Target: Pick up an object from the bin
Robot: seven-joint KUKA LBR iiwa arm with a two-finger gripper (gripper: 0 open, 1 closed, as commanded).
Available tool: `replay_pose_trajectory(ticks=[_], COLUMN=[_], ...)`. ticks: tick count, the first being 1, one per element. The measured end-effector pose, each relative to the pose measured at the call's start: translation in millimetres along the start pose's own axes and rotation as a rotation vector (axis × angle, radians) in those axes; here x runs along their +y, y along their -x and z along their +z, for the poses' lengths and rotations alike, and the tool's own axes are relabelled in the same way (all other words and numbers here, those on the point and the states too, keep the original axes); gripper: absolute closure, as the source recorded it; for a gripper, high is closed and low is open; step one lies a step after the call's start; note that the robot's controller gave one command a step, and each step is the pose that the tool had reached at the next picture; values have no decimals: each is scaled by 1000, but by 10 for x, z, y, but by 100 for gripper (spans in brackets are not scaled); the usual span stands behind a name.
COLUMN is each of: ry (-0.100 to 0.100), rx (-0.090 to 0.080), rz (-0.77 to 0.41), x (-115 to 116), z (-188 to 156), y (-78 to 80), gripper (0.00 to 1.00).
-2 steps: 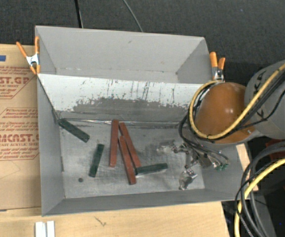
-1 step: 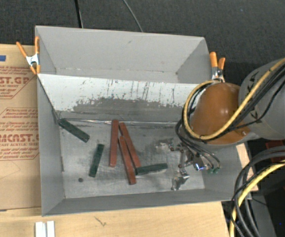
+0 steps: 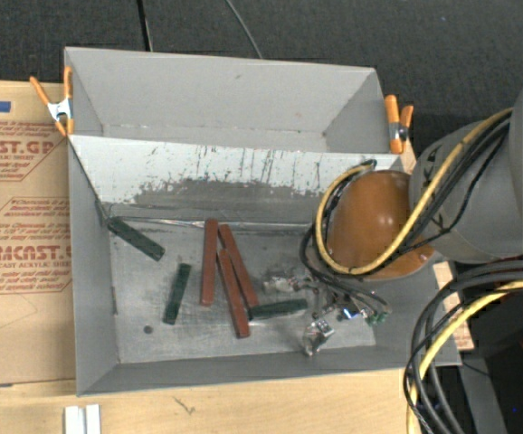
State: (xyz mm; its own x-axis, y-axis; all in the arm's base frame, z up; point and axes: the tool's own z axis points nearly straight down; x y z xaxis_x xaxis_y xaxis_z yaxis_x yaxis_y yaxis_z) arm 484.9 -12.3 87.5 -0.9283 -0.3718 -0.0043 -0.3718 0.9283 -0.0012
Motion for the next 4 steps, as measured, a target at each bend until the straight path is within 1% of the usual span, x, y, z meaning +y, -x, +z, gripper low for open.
replay_pose_trajectory(ticks=[1,2,3,4], ry=[3,3,4,3], rx=[12,12,14,9], rz=[186,187,187,187], x=[5,5,13,14], z=[158,158,73,-213], y=[-24,-24,-38,-30], gripper=[100,100,100,100])
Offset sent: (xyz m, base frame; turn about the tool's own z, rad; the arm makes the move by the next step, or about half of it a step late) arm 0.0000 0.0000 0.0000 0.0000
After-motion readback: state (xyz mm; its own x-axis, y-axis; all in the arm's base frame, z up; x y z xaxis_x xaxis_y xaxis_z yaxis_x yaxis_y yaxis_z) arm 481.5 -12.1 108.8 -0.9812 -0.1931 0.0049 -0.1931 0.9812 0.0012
